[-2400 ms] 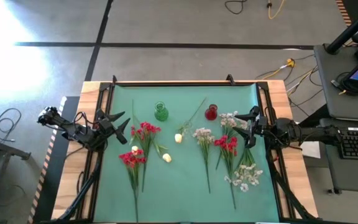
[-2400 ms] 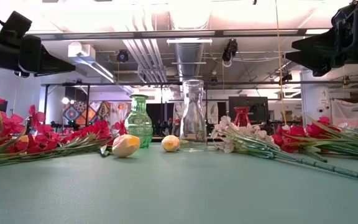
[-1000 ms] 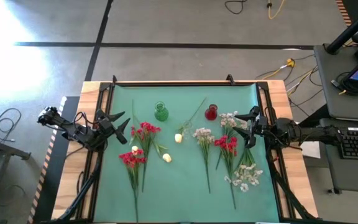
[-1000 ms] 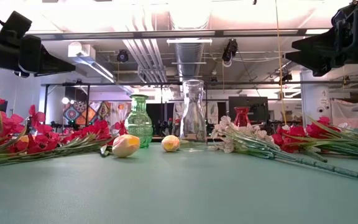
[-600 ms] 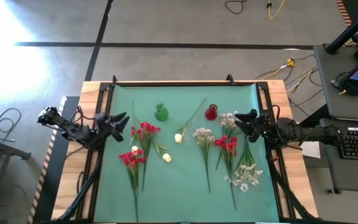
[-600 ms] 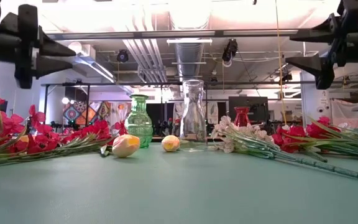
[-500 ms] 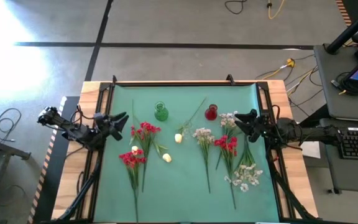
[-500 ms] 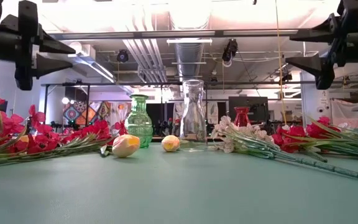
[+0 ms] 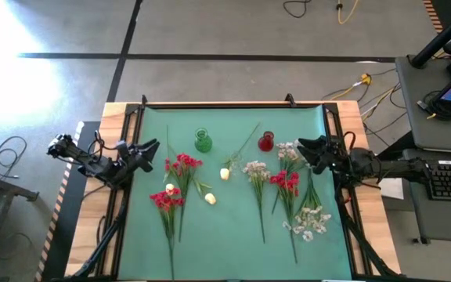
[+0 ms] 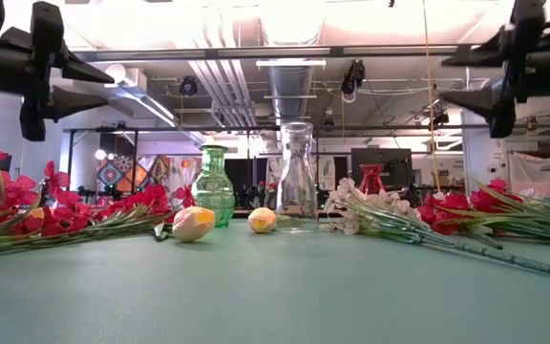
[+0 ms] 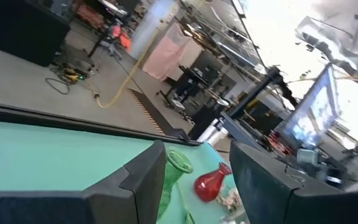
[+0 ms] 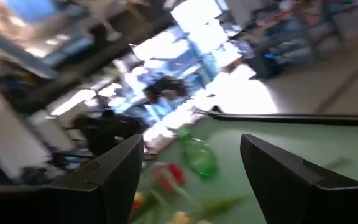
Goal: Sort flowers into vase by color
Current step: Put the middle left white flower into the red vase
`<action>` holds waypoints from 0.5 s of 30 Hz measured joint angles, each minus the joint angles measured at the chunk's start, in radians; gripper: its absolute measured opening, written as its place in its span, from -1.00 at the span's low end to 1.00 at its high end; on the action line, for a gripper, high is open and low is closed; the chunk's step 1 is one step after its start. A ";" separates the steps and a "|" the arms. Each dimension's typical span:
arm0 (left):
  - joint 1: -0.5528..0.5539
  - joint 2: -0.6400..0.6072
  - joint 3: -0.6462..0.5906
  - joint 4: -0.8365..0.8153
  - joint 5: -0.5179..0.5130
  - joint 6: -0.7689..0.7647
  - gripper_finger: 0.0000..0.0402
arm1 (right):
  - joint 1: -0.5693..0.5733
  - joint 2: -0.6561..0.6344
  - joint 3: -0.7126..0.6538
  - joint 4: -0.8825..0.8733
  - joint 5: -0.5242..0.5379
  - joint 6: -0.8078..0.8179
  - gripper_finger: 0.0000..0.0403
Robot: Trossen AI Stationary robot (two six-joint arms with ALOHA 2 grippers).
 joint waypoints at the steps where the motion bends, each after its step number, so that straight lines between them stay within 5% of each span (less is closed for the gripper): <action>1: 0.000 0.000 0.000 -0.001 -0.015 -0.002 -0.16 | 0.001 0.008 0.000 0.028 -0.040 0.013 0.29; 5: 0.000 0.000 0.000 -0.009 -0.022 -0.065 -0.16 | 0.002 0.084 0.001 0.098 -0.150 0.082 0.29; 15: 0.000 0.001 0.000 -0.010 0.090 -0.092 -0.16 | 0.031 0.464 0.145 0.067 -0.170 0.231 0.29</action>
